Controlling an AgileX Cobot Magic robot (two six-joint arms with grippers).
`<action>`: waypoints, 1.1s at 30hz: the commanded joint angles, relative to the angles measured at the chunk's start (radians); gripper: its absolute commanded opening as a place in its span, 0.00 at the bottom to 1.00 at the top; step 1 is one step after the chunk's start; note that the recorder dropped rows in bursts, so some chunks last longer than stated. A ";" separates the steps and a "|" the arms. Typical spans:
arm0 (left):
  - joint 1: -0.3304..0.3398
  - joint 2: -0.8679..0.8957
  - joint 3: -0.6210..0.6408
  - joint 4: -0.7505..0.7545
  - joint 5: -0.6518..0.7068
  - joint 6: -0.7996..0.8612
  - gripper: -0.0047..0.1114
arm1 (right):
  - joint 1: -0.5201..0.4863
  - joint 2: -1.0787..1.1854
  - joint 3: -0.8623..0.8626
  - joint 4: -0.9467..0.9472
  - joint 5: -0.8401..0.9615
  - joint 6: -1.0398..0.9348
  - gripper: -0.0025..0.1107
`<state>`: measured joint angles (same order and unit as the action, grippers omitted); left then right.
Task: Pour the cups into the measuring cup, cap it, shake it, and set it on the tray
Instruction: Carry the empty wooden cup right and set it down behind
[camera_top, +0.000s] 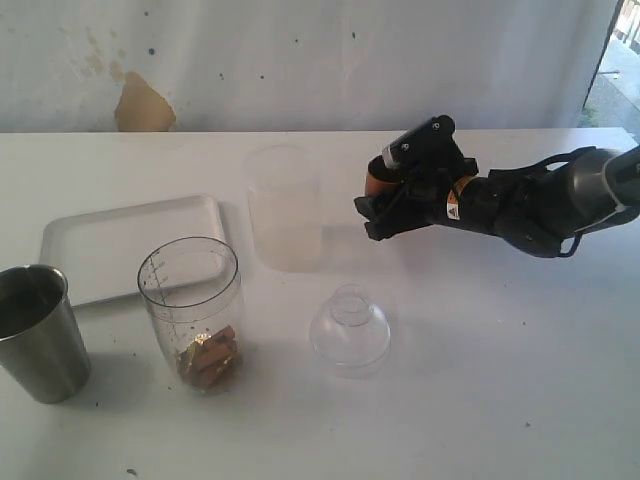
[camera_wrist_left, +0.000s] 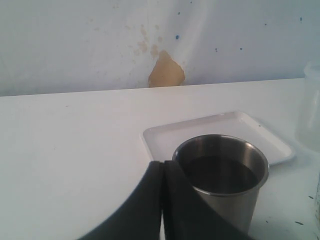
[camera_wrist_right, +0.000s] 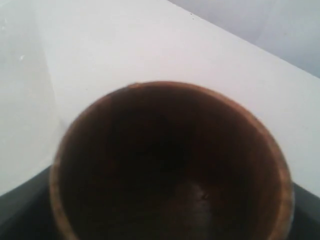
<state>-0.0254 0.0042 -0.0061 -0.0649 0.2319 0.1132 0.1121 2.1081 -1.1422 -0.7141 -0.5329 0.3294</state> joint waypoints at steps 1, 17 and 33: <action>0.002 -0.004 0.006 -0.002 0.001 -0.005 0.04 | -0.005 -0.001 -0.002 0.035 -0.027 -0.010 0.74; 0.002 -0.004 0.006 -0.002 0.001 -0.005 0.04 | -0.003 -0.170 -0.002 0.037 0.072 0.106 0.79; 0.002 -0.004 0.006 -0.002 0.001 -0.005 0.04 | 0.068 -0.787 0.088 -0.020 0.618 0.371 0.02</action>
<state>-0.0254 0.0042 -0.0061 -0.0649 0.2319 0.1132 0.1591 1.4231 -1.0994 -0.7354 0.0440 0.6889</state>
